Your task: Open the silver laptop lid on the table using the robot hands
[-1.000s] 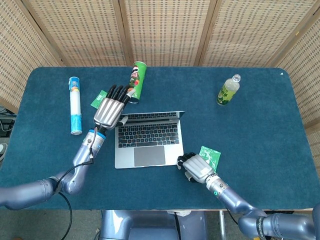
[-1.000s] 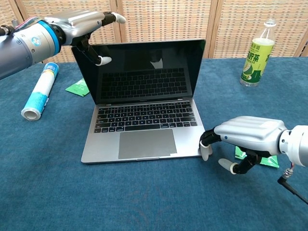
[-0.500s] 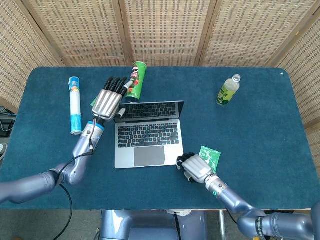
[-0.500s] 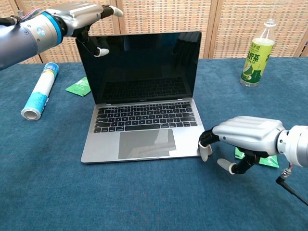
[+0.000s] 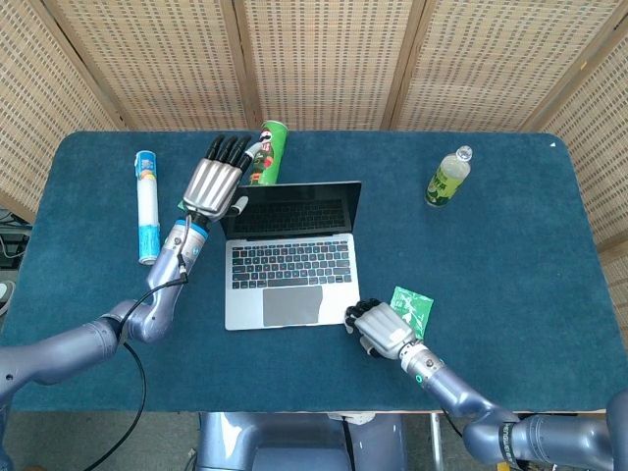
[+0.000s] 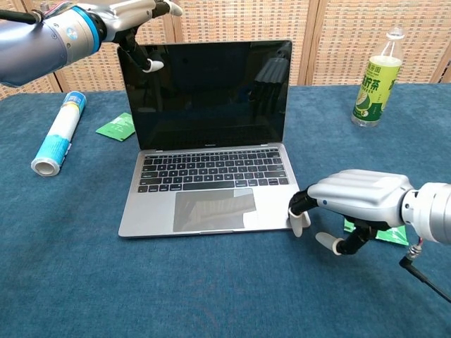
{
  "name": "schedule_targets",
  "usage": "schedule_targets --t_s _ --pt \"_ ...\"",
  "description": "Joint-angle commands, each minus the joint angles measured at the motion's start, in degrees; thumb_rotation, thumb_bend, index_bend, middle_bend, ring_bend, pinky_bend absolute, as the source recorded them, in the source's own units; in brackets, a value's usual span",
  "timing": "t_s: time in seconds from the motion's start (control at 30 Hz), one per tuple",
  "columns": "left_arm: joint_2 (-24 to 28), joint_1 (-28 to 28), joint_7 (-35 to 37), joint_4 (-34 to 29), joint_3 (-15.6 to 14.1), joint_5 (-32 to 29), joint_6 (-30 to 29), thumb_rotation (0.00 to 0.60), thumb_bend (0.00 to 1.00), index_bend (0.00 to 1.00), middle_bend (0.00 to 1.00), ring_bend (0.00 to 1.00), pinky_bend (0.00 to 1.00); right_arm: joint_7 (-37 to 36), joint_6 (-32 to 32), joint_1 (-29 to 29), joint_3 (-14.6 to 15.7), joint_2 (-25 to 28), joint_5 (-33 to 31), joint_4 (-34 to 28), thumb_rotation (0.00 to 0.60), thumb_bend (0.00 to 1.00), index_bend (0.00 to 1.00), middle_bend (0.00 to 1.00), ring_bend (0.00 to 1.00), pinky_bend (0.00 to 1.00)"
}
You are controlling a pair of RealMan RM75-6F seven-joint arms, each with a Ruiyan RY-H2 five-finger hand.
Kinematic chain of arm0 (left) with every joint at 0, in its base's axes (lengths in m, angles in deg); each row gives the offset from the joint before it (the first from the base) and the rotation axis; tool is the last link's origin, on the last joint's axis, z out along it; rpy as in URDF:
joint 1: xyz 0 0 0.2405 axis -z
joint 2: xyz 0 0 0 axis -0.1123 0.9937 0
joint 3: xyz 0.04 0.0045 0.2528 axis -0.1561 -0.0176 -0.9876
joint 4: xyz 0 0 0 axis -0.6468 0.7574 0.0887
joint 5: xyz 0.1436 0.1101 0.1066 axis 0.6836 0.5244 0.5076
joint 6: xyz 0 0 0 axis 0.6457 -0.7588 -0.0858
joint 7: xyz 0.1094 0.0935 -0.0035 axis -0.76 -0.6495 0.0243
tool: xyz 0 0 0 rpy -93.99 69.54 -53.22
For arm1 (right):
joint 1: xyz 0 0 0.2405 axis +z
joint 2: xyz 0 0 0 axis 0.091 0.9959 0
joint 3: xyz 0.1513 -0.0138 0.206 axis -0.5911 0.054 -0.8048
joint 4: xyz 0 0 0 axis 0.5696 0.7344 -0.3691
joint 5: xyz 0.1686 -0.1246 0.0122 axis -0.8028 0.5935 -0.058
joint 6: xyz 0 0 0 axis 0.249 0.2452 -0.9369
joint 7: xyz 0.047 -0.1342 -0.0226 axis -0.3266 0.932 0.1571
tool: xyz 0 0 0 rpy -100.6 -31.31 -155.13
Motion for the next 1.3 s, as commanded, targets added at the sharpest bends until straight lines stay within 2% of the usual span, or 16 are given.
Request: schedule_targets --t_s 0.03,0.4,0.7,0.77,0.87,0.93,1.03,1.13,1.2,1.3 --pt "0.63 -0.15 -0.06 -0.97 -0.23 -0.14 -0.29 0.6 0.34 0.0 0.0 0.0 0.0 0.03 0.5 -0.09 0.08 0.27 0.02 -0.41 0.6 0.72 0.41 0.39 0.23 0.28" --pt "5.62 -3.07 0.95 -10.25 -2.48 2.64 -3.84 0.6 0.34 0.0 0.0 0.0 0.0 -4.97 6.68 -1.79 -1.83 3.62 6.41 -5.04 0.6 0.69 0.41 0.39 0.23 0.28" --pt "13.24 -8.34 7.61 -21.43 -2.96 11.21 -11.81 0.6 0.34 0.0 0.0 0.0 0.0 -13.07 15.42 -5.5 -3.41 13.29 15.54 -10.56 0.6 0.68 0.41 0.39 0.23 0.28" --pt "16.13 -10.22 8.03 -24.84 -3.39 12.77 -13.91 0.6 0.29 0.0 0.0 0.0 0.0 -16.33 17.97 -7.04 -2.98 16.31 18.44 -10.37 0.6 0.68 0.41 0.39 0.23 0.28" --pt "18.58 -12.22 7.93 -27.52 -3.83 13.8 -16.22 0.6 0.08 0.0 0.0 0.0 0.0 -19.76 20.69 -8.69 -2.67 18.84 20.67 -9.15 0.6 0.67 0.41 0.39 0.23 0.28" --pt "20.67 -14.45 7.89 -29.93 -4.61 14.43 -18.4 0.6 0.01 0.0 0.0 0.0 0.0 -23.15 23.57 -10.43 -2.35 20.78 22.43 -7.52 0.6 0.67 0.41 0.39 0.23 0.28" --pt "23.39 -18.99 8.81 -32.76 -6.9 16.1 -22.47 0.6 0.0 0.0 0.0 0.0 0.0 -29.08 29.26 -13.83 -1.8 22.54 24.96 -3.31 0.6 0.67 0.41 0.39 0.23 0.28" --pt "25.2 -23.75 10.2 -34.33 -9.98 17.72 -26.06 0.6 0.0 0.0 0.0 0.0 0.0 -33.66 35.3 -17.46 -1.25 22.07 26.68 2.12 0.6 0.66 0.41 0.38 0.23 0.26" --pt "26.03 -27.83 12.45 -34.76 -12.76 19.55 -29.14 0.6 0.0 0.0 0.0 0.0 0.0 -36.45 40.31 -20.59 -1.17 20.52 27.03 6.67 0.6 0.58 0.39 0.36 0.21 0.2" --pt "26.22 -36.08 16.02 -34.02 -18.92 21.99 -34.89 0.6 0.0 0.0 0.0 0.0 0.0 -39.11 47.28 -26.16 -0.51 18.19 26.38 12.71 0.6 0.3 0.31 0.25 0.1 0.04"
